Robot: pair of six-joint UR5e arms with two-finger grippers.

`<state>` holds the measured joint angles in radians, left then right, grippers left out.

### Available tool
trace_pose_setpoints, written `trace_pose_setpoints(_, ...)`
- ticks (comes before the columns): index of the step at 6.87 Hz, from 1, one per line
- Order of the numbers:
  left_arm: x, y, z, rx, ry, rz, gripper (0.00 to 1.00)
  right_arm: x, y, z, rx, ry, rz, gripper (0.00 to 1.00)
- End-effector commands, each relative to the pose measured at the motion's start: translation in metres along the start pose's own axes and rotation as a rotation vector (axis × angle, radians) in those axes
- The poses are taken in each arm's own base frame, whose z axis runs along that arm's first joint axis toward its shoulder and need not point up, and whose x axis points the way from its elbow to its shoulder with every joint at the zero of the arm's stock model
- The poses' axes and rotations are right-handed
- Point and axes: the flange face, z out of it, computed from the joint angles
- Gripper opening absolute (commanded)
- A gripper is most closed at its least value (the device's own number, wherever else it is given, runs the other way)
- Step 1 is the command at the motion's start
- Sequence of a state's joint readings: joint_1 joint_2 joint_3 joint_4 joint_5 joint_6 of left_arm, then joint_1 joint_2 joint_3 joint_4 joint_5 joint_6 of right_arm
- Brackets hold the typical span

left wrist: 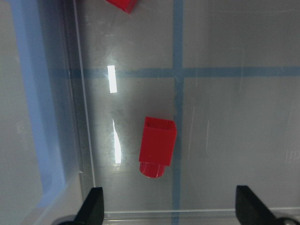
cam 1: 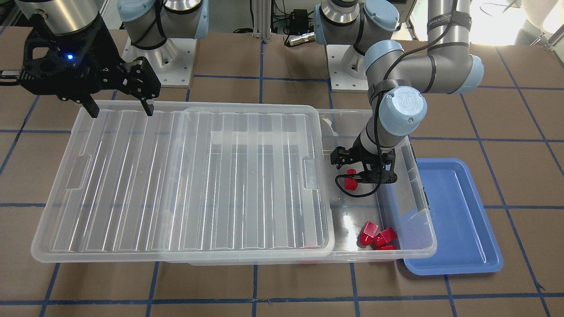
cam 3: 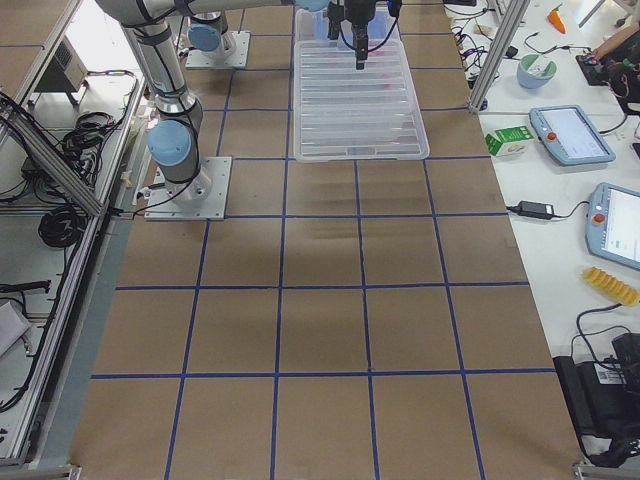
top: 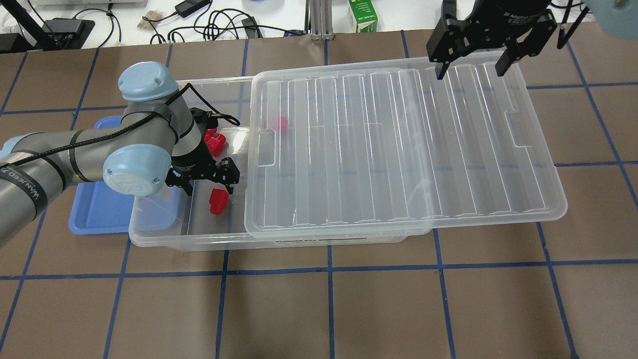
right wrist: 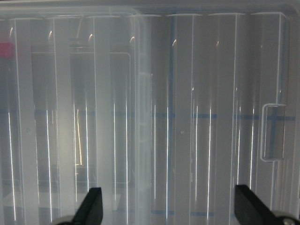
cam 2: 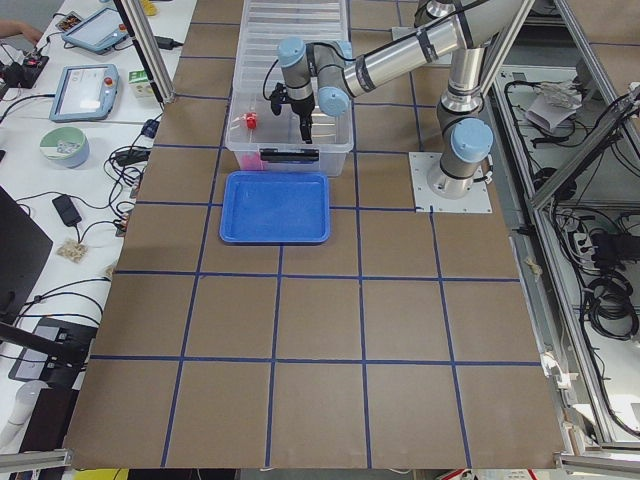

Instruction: Place red block in blue tray from box

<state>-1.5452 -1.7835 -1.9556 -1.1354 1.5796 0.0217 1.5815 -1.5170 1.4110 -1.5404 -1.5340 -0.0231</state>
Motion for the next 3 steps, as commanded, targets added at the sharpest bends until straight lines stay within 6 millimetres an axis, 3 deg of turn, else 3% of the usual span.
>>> trace_pose_setpoints(1, -0.0002, 0.0000, 0.0195, 0.001, -0.002, 0.002, 1.00, 0.0000, 0.0001, 0.0001, -0.001, 0.000, 0.000, 1.00)
trace_pose_setpoints(3, -0.0004, -0.0020, 0.0290, -0.004, -0.003, 0.007, 1.00, 0.0002, -0.0004, 0.0010, -0.002, 0.001, 0.000, 1.00)
